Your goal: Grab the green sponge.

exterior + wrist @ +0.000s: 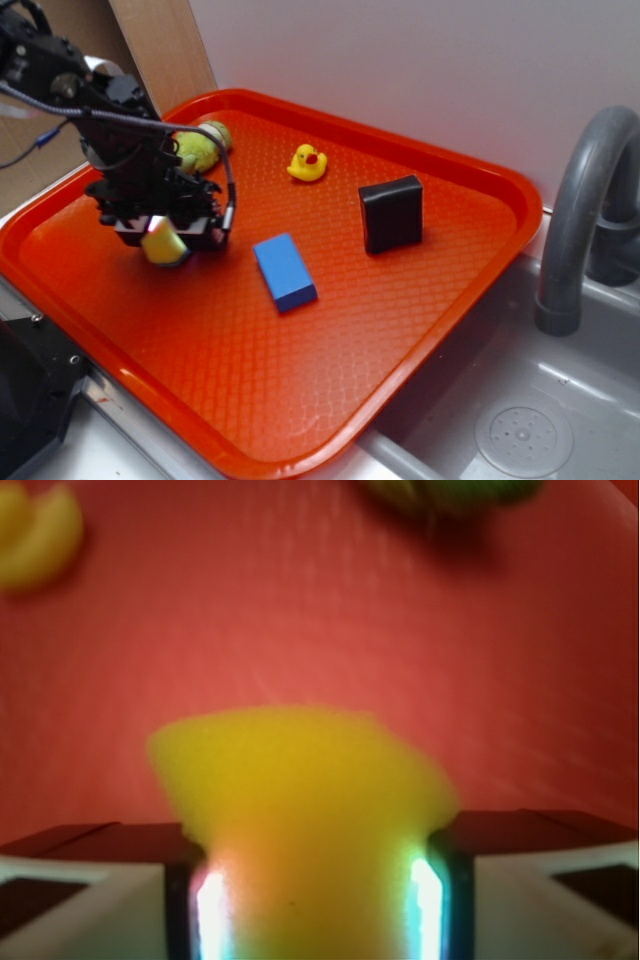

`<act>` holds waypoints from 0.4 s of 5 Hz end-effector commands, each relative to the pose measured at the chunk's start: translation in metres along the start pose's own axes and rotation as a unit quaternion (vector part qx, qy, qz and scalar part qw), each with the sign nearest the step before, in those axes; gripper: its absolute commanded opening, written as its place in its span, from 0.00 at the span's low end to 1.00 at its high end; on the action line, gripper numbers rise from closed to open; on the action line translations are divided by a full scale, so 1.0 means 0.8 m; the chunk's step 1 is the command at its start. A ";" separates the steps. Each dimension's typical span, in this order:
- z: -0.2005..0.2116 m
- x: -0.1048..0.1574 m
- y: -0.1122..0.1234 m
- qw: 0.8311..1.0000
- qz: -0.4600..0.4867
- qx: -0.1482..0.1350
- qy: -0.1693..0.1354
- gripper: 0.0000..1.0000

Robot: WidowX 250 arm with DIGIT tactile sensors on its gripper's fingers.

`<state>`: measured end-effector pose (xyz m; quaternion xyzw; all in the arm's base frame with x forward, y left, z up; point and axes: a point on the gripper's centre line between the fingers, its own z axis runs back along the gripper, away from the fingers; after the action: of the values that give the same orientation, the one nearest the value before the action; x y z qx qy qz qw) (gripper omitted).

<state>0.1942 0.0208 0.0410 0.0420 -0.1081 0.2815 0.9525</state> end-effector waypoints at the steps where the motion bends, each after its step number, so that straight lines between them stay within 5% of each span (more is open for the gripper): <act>1: 0.108 0.021 -0.029 0.983 -0.185 -0.008 0.003 0.00; 2: 0.143 0.023 -0.040 0.971 -0.241 -0.007 0.012 0.00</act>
<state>0.1995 -0.0117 0.1431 0.0587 -0.0595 0.0526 0.9951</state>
